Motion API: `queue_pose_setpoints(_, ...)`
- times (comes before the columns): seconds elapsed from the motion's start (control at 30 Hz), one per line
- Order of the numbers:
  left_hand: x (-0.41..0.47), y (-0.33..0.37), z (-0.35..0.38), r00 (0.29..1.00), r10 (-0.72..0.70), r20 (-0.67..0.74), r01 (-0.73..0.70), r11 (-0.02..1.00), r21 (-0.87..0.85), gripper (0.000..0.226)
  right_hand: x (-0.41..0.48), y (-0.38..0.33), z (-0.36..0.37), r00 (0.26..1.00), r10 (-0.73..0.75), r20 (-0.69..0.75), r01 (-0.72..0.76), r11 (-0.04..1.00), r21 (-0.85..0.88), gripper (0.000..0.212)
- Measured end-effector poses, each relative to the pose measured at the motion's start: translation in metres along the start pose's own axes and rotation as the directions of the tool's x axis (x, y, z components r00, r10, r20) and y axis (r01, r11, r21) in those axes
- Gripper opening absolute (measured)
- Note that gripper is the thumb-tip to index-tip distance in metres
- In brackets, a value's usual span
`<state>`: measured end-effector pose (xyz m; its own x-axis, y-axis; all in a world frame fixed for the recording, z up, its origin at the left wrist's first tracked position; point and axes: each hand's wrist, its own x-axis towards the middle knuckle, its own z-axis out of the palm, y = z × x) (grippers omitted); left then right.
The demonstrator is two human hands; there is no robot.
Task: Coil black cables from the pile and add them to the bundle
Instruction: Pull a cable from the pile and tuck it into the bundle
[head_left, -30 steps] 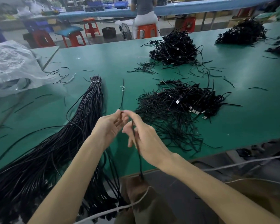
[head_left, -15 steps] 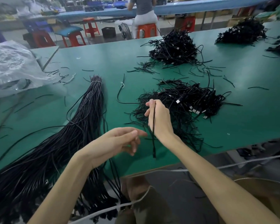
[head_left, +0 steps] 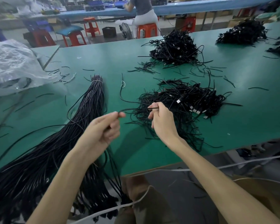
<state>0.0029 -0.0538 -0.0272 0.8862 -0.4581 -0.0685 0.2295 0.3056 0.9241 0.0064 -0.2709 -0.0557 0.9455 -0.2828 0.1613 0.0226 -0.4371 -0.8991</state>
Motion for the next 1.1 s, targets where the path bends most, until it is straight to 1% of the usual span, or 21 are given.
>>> queue_pose_setpoints(0.03, 0.002, 0.003, -0.005, 1.000, 0.007, -0.011, -0.008, 0.989, -0.149, 0.027, -0.003, 0.001, -0.001, 0.998, -0.036, 0.048, 0.037, 0.999, -0.025, 0.029)
queue_pose_setpoints(0.07, 0.004, 0.005, -0.009, 1.000, 0.010, -0.018, -0.015, 0.965, -0.263, 0.032, -0.007, 0.002, -0.002, 0.992, -0.073, 0.099, 0.080, 0.995, -0.066, 0.027)
queue_pose_setpoints(0.1, 0.005, 0.005, -0.013, 0.999, 0.011, -0.031, -0.021, 0.942, -0.336, 0.036, -0.011, 0.002, -0.003, 0.982, -0.111, 0.151, 0.131, 0.983, -0.129, 0.026)
queue_pose_setpoints(0.17, 0.006, 0.003, -0.017, 0.998, 0.013, -0.063, -0.036, 0.921, -0.388, 0.035, -0.020, 0.001, -0.007, 0.953, -0.191, 0.236, 0.254, 0.927, -0.276, 0.025)
queue_pose_setpoints(0.2, 0.007, 0.002, -0.019, 0.997, 0.012, -0.080, -0.040, 0.930, -0.367, 0.031, -0.023, 0.001, -0.009, 0.937, -0.228, 0.266, 0.312, 0.888, -0.339, 0.022)
queue_pose_setpoints(0.27, 0.007, -0.003, -0.019, 0.994, -0.017, -0.112, -0.010, 0.971, -0.238, 0.027, -0.029, -0.001, -0.011, 0.905, -0.279, 0.322, 0.403, 0.805, -0.436, 0.020)
queue_pose_setpoints(0.33, 0.006, -0.008, -0.015, 0.992, -0.054, -0.115, 0.039, 0.990, -0.132, 0.032, -0.032, -0.003, -0.012, 0.883, -0.278, 0.379, 0.447, 0.745, -0.495, 0.023)
queue_pose_setpoints(0.4, 0.005, -0.012, -0.009, 0.990, -0.065, -0.123, 0.055, 0.995, -0.086, 0.038, -0.036, -0.005, -0.010, 0.867, -0.268, 0.420, 0.479, 0.681, -0.554, 0.023)
queue_pose_setpoints(0.43, 0.006, -0.013, -0.005, 0.987, -0.066, -0.148, 0.055, 0.995, -0.080, 0.035, -0.037, -0.006, -0.009, 0.865, -0.267, 0.424, 0.484, 0.666, -0.568, 0.022)
queue_pose_setpoints(0.5, 0.005, -0.013, -0.003, 0.973, -0.062, -0.223, 0.042, 0.995, -0.090, 0.025, -0.035, -0.008, -0.010, 0.877, -0.257, 0.407, 0.464, 0.679, -0.570, 0.021)
queue_pose_setpoints(0.53, 0.004, -0.012, -0.003, 0.970, -0.067, -0.234, 0.050, 0.996, -0.076, 0.026, -0.034, -0.010, -0.010, 0.884, -0.250, 0.395, 0.449, 0.688, -0.570, 0.022)
queue_pose_setpoints(0.57, 0.001, -0.011, -0.003, 0.973, -0.088, -0.213, 0.083, 0.996, -0.032, 0.030, -0.033, -0.011, -0.011, 0.889, -0.245, 0.386, 0.439, 0.693, -0.572, 0.023)
queue_pose_setpoints(0.63, -0.002, -0.013, 0.000, 0.976, -0.173, -0.129, 0.188, 0.976, 0.112, 0.047, -0.032, -0.015, -0.010, 0.891, -0.243, 0.383, 0.436, 0.689, -0.579, 0.024)
queue_pose_setpoints(0.67, -0.002, -0.015, 0.003, 0.972, -0.213, -0.103, 0.227, 0.962, 0.149, 0.057, -0.033, -0.017, -0.009, 0.889, -0.243, 0.387, 0.440, 0.688, -0.578, 0.023)
queue_pose_setpoints(0.7, -0.001, -0.018, 0.005, 0.966, -0.238, -0.099, 0.250, 0.958, 0.140, 0.064, -0.034, -0.018, -0.007, 0.886, -0.246, 0.394, 0.446, 0.688, -0.572, 0.021)
queue_pose_setpoints(0.73, 0.001, -0.019, 0.007, 0.964, -0.246, -0.104, 0.255, 0.963, 0.089, 0.066, -0.036, -0.019, -0.006, 0.881, -0.251, 0.401, 0.454, 0.688, -0.566, 0.017)
queue_pose_setpoints(0.8, 0.007, -0.018, 0.010, 0.969, -0.215, -0.119, 0.203, 0.973, -0.109, 0.057, -0.039, -0.020, -0.005, 0.870, -0.263, 0.416, 0.474, 0.677, -0.564, 0.013)
queue_pose_setpoints(0.87, 0.013, -0.013, 0.009, 0.974, -0.162, -0.161, 0.110, 0.951, -0.289, 0.042, -0.040, -0.019, -0.006, 0.849, -0.267, 0.456, 0.505, 0.663, -0.553, 0.018)
queue_pose_setpoints(0.93, 0.019, -0.008, 0.006, 0.971, -0.114, -0.210, 0.016, 0.908, -0.418, 0.031, -0.042, -0.017, -0.009, 0.826, -0.256, 0.502, 0.526, 0.671, -0.523, 0.028)
queue_pose_setpoints(1.0, 0.024, 0.000, 0.003, 0.969, -0.088, -0.230, -0.046, 0.854, -0.519, 0.026, -0.044, -0.014, -0.012, 0.822, -0.226, 0.523, 0.508, 0.707, -0.492, 0.036)
queue_pose_setpoints(1.1, 0.025, 0.010, -0.002, 0.981, -0.047, -0.189, -0.078, 0.795, -0.602, 0.024, -0.043, -0.007, -0.014, 0.839, -0.179, 0.514, 0.452, 0.755, -0.475, 0.032)
